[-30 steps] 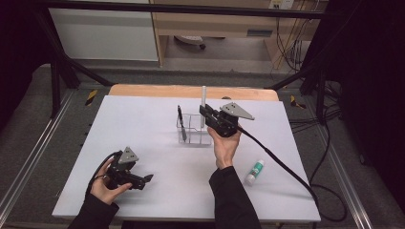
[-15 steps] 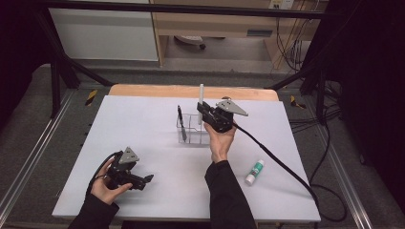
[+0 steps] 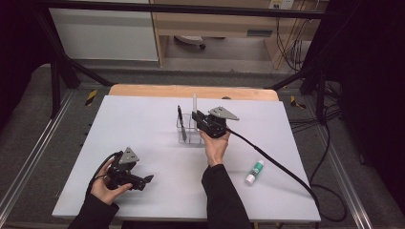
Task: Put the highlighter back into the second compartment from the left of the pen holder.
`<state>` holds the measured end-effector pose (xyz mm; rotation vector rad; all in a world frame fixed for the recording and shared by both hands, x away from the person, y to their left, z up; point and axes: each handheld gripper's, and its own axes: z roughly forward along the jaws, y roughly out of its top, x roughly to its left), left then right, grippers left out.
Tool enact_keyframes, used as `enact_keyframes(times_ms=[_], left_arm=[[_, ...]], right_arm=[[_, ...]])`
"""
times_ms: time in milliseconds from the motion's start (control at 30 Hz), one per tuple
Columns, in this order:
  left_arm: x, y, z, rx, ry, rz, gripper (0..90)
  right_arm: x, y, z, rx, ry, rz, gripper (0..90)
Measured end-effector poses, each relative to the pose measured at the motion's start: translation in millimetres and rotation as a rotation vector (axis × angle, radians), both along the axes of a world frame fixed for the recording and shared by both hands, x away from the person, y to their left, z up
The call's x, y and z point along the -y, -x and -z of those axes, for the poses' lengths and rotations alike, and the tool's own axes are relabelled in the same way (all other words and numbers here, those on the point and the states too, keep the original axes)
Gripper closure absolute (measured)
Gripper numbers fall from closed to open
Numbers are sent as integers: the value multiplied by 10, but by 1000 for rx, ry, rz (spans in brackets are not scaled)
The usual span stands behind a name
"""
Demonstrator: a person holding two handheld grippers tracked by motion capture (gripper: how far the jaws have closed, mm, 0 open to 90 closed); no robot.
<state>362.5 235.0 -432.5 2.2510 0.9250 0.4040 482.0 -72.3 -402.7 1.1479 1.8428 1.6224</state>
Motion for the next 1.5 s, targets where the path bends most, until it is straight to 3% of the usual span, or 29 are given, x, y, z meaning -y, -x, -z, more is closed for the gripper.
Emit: enact_keyframes(times_ms=[567, 800, 1000, 1233, 1500], left_arm=[[1, -1, 6, -3, -6, 6, 24], [-4, 1, 2, -3, -4, 6, 24], [-7, 2, -1, -4, -3, 7, 24], [-3, 1, -1, -7, -5, 8, 24], [2, 1, 3, -7, -8, 10, 24]], right_arm=[[4, 47, 191, -45, 28, -2, 782], [9, 55, 194, -51, 52, -6, 743], [45, 105, 87, -20, 67, -16, 700], [156, 234, -166, -1, 102, -63, 540], [271, 448, -340, -39, 246, -142, 264]])
